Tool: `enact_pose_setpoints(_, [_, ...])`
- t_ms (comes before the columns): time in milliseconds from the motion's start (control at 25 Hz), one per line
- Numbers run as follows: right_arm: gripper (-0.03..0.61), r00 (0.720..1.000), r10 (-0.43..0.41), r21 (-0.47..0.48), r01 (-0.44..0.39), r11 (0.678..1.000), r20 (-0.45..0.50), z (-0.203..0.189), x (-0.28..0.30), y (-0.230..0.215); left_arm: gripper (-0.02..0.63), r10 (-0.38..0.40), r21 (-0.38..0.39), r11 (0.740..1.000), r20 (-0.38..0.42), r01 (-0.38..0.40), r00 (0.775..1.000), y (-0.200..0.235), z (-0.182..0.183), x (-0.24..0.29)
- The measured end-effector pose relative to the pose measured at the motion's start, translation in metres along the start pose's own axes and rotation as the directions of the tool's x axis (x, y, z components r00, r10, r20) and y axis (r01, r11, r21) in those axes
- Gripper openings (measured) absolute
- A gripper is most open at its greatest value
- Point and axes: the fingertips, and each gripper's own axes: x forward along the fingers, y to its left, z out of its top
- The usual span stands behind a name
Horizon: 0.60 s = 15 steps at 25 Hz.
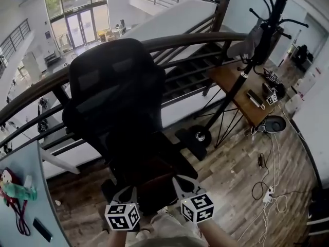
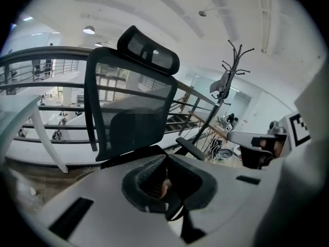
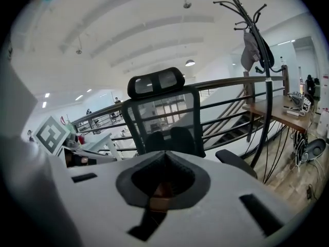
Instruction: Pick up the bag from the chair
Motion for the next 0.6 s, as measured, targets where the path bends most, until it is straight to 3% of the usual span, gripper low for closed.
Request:
enact_pose_setpoints(360, [0.003, 0.993, 0.044, -0.013, -0.045, 0.999, -0.106, -0.034, 0.062, -0.032, 0.006, 0.162, -0.178, 0.970, -0.030, -0.165, 0.986, 0.054, -0.027, 0.038])
enact_pose_setpoints(600, [0.003, 0.977, 0.094, 0.017, -0.092, 0.996, -0.194, -0.072, 0.106, -0.050, 0.006, 0.235, -0.238, 0.938, -0.096, -0.252, 0.967, 0.082, -0.055, 0.074])
